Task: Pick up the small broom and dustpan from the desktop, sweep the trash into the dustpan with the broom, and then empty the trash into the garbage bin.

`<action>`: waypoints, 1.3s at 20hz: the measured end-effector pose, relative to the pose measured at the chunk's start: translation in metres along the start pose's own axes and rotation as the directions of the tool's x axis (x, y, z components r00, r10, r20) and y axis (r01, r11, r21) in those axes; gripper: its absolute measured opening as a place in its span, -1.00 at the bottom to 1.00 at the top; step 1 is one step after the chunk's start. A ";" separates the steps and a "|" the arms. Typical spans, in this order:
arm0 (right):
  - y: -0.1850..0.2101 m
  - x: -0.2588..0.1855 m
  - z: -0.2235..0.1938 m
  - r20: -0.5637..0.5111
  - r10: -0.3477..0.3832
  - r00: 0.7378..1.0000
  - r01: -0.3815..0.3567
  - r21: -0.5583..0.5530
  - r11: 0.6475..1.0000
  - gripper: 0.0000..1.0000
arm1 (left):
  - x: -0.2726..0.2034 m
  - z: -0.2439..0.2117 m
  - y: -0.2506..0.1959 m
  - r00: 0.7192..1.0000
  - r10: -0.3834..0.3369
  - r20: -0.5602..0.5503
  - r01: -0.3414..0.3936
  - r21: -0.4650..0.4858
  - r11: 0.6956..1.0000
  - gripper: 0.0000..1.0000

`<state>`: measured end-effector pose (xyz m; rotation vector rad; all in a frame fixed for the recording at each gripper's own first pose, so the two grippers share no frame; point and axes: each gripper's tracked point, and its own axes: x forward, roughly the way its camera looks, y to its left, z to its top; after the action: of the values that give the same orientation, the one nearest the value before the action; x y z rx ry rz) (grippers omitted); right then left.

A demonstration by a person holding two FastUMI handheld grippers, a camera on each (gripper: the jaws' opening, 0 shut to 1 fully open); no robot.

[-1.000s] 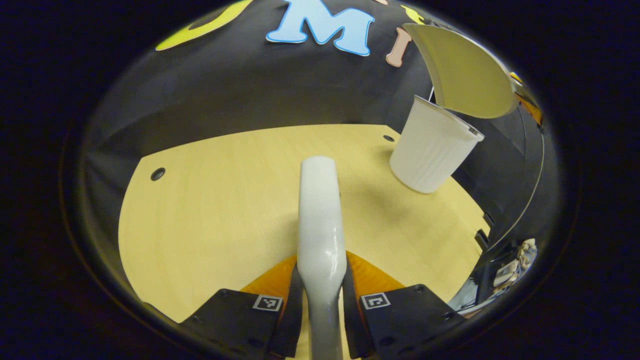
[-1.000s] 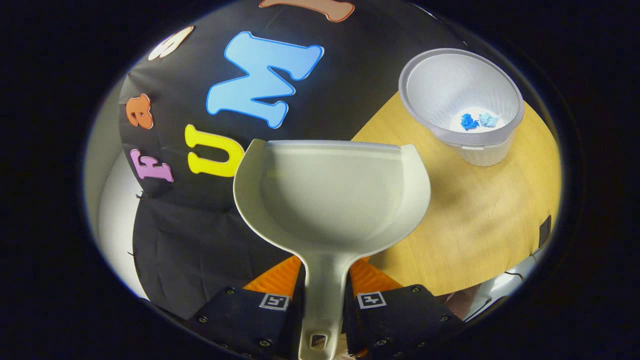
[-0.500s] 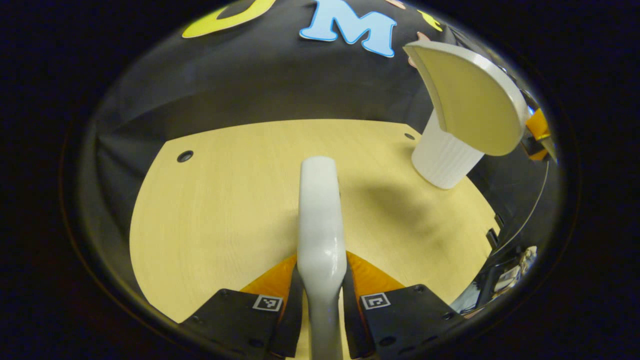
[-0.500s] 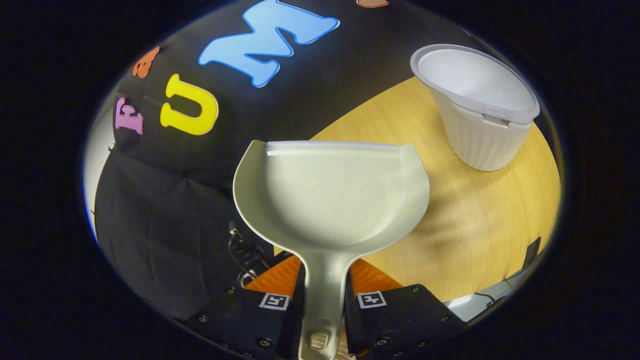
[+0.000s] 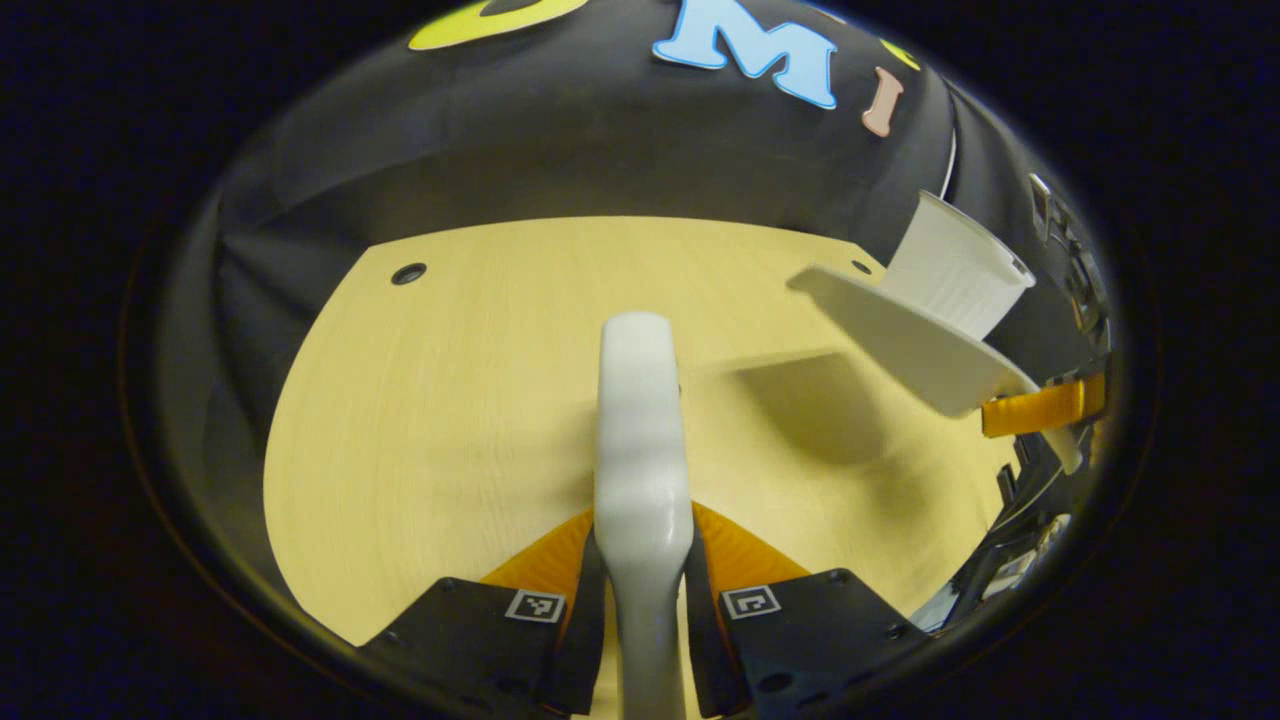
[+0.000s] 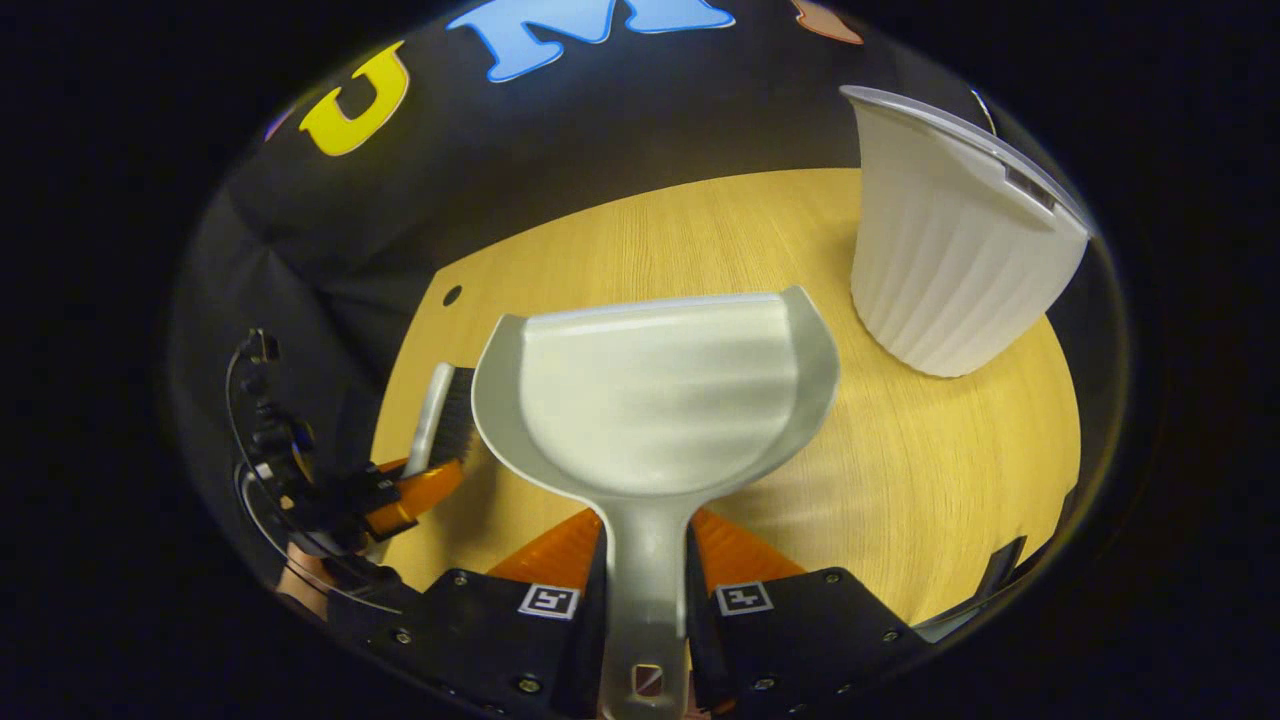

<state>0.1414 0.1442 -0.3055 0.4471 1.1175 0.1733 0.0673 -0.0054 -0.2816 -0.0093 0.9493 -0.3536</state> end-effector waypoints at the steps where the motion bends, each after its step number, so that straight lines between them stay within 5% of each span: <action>1: -0.004 0.005 -0.002 0.029 -0.031 0.999 0.032 -0.029 0.999 -0.39 | 0.002 -0.004 0.002 1.000 0.009 -0.004 -0.010 -0.012 1.000 -0.10; 4: -0.012 0.029 -0.011 0.084 -0.093 0.992 0.099 -0.072 0.993 -0.30 | 0.006 -0.013 0.005 1.000 0.026 -0.008 -0.026 -0.043 0.999 -0.10; 9: -0.009 0.041 -0.015 0.146 -0.075 0.986 0.074 0.016 0.997 -0.29 | 0.010 -0.022 0.004 0.999 0.041 -0.020 -0.042 -0.063 0.997 -0.09; 10: -0.009 0.040 -0.014 0.149 -0.075 0.986 0.073 0.019 0.997 -0.30 | 0.011 -0.023 0.004 0.999 0.045 -0.020 -0.046 -0.062 0.997 -0.20; 19: -0.008 0.040 -0.015 0.170 -0.076 0.983 0.075 0.014 0.997 -0.22 | 0.026 -0.033 0.003 0.997 0.061 -0.040 -0.065 -0.109 0.992 -0.19; 26: -0.009 0.044 -0.026 0.127 -0.084 0.988 0.086 -0.010 0.996 -0.27 | 0.036 -0.045 0.003 0.994 0.081 -0.075 -0.089 -0.114 0.989 -0.02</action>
<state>0.1364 0.1581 -0.3555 0.3910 1.0076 0.0776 0.0508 -0.0068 -0.3369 -0.0639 1.0359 -0.2198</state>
